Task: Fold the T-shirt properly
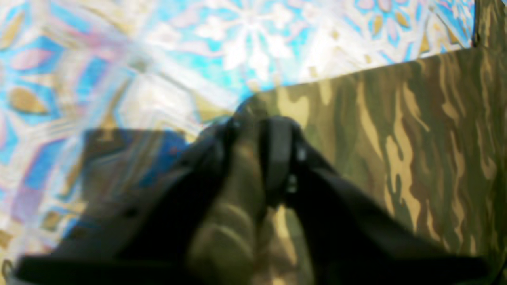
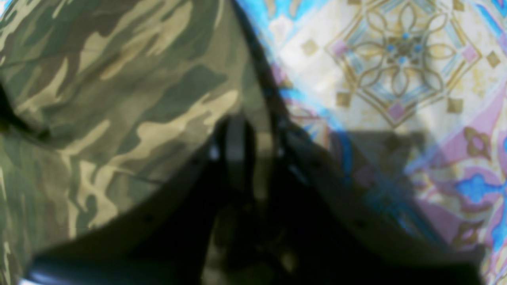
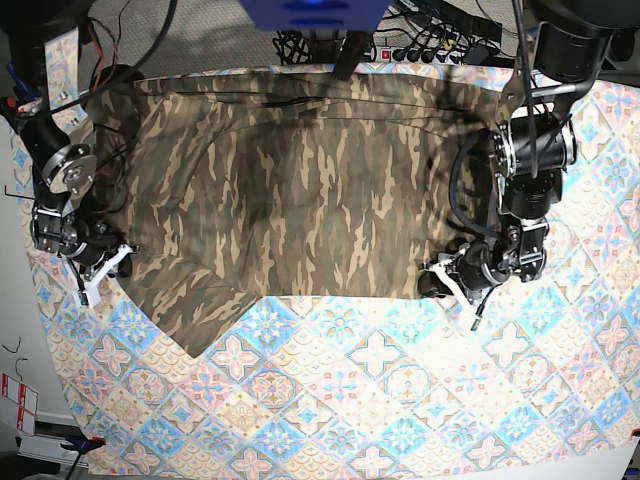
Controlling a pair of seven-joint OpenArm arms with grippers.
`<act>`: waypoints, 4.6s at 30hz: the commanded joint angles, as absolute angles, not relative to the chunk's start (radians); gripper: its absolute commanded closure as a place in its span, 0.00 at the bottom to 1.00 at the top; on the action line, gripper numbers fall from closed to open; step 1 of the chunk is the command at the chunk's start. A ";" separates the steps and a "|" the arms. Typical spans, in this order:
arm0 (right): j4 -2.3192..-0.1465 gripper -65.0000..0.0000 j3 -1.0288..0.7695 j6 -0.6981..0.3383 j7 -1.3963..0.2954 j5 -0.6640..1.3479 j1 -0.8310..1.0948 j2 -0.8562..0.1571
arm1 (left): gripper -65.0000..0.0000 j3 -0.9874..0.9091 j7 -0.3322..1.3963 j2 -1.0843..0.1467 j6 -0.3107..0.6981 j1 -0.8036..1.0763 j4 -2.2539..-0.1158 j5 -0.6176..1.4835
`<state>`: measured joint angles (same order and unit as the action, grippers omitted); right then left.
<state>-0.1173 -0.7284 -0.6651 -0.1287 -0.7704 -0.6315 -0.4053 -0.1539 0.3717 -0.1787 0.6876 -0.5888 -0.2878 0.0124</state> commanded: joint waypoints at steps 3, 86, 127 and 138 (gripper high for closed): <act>-0.105 0.95 -0.725 -0.698 -0.243 -0.826 -0.627 -0.395 | 0.94 -0.145 0.478 -0.162 0.698 -0.575 -0.275 -0.053; -1.293 0.62 -0.710 -0.698 -0.584 -0.624 -0.208 -0.156 | 0.95 -0.228 1.107 -0.216 0.698 -0.082 -1.537 -0.056; -0.593 0.47 -0.535 -0.698 -0.239 -0.628 -0.542 -0.217 | 0.95 -0.228 1.107 -0.216 0.698 -0.084 -1.537 -0.056; -0.440 0.47 -0.400 -0.698 -0.234 -0.625 -0.539 -0.217 | 0.95 -0.229 1.107 -0.216 0.698 -0.087 -1.537 -0.056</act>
<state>-0.4477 -0.4042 -0.6716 -0.1890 -0.6010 -0.5365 -0.2214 -0.2253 1.1152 -0.2073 0.7033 -0.0692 -1.5185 -0.0597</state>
